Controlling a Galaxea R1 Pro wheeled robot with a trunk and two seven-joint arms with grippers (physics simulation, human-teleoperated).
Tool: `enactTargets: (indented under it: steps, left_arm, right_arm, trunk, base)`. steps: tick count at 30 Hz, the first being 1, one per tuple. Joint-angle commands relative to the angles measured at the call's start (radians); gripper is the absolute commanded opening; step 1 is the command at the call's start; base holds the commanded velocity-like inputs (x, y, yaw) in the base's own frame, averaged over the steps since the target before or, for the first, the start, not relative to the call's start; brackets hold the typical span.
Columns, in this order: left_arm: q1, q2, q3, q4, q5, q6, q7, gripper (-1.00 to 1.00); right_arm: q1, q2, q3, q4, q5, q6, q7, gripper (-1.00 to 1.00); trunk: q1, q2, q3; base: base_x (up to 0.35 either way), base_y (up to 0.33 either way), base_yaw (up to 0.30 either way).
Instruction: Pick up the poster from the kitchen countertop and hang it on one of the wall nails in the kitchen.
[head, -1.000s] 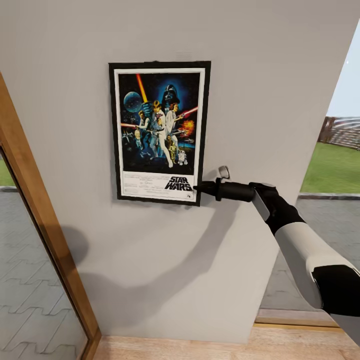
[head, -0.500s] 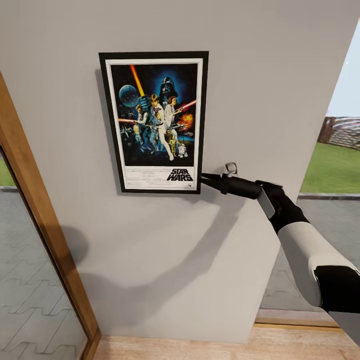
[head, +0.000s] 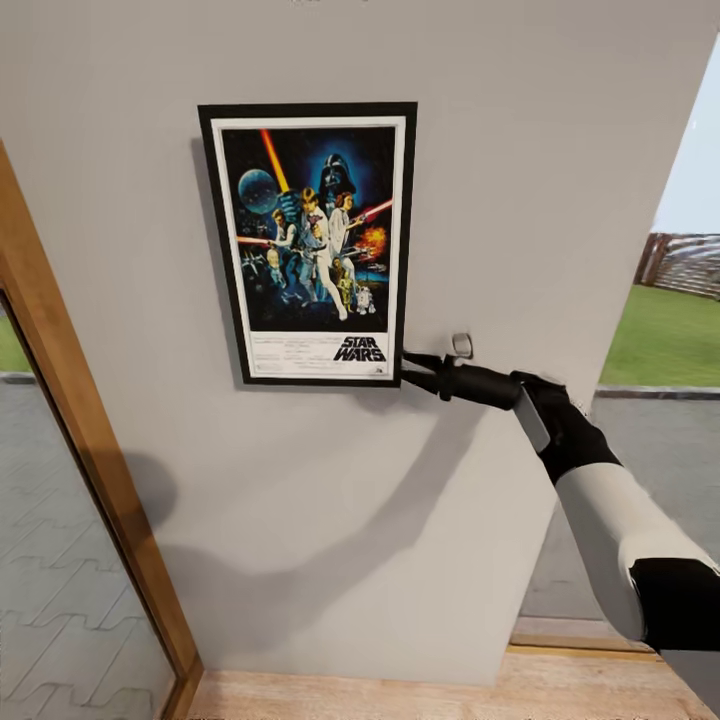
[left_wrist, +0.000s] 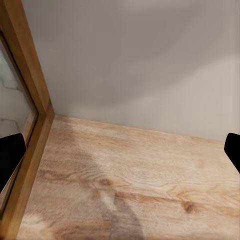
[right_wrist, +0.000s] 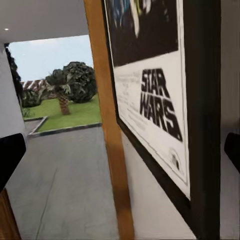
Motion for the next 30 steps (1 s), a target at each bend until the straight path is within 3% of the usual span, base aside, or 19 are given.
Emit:
enactTargets:
  steps: [1, 5, 7, 9, 15, 19, 25, 28, 30]
  left_arm:
    - [0.0, 0.0, 0.002, 0.0, 0.006, 0.001, -0.007, 1.0]
    - [0.0, -0.001, 0.002, 0.0, 0.006, 0.001, -0.007, 1.0]
    - [0.0, -0.001, 0.002, 0.0, 0.007, 0.001, -0.007, 1.0]
    - [0.0, -0.001, 0.002, 0.0, 0.007, 0.001, -0.007, 1.0]
    - [0.0, -0.001, 0.002, 0.0, 0.007, 0.001, -0.007, 1.0]
    - [0.0, -0.001, 0.002, 0.0, 0.007, 0.001, -0.007, 1.0]
    - [0.0, -0.001, 0.001, 0.0, 0.007, 0.001, -0.007, 1.0]
    - [0.0, -0.001, 0.001, 0.0, 0.007, 0.001, -0.007, 1.0]
    - [0.0, -0.001, 0.0, -0.001, 0.008, 0.001, -0.007, 1.0]
  right_arm:
    - [0.012, -0.001, 0.005, -0.011, -0.01, 0.007, 0.003, 1.0]
    - [0.11, -0.001, 0.006, -0.114, -0.01, -0.005, 0.021, 1.0]
    - [0.213, -0.001, 0.006, -0.212, -0.008, -0.008, 0.032, 1.0]
    - [0.279, -0.001, 0.006, -0.273, -0.007, -0.009, 0.036, 1.0]
    - [0.427, -0.001, 0.005, -0.342, -0.004, -0.046, 0.039, 1.0]
    - [0.564, -0.002, 0.002, -0.337, -0.002, -0.146, 0.036, 1.0]
    - [0.672, -0.004, 0.0, -0.266, -0.001, -0.231, 0.032, 1.0]
    - [0.716, -0.005, -0.001, -0.181, -0.001, -0.291, 0.03, 1.0]
    - [0.745, -0.006, -0.001, -0.073, 0.0, -0.347, 0.029, 1.0]
  trunk:
    - [0.0, -0.001, 0.0]
    - [0.0, -0.001, 0.0]
    - [0.0, -0.001, 0.0]
    - [0.0, -0.001, 0.0]
    - [0.0, -0.001, 0.0]
    - [0.0, -0.001, 0.0]
    - [0.0, -0.001, 0.0]
    - [0.0, -0.001, 0.0]
    - [0.0, -0.001, 0.0]
  base:
    - [-0.092, 0.0, 0.0]
    - [-0.058, 0.0, 0.0]
    - [-0.018, 0.0, 0.0]
    - [-0.009, 0.0, 0.0]
    - [-0.008, 0.0, 0.0]
    - [-0.039, 0.0, 0.0]
    - [-0.01, 0.0, 0.0]
    - [-0.003, 0.0, 0.0]
    - [-0.001, 0.0, 0.0]
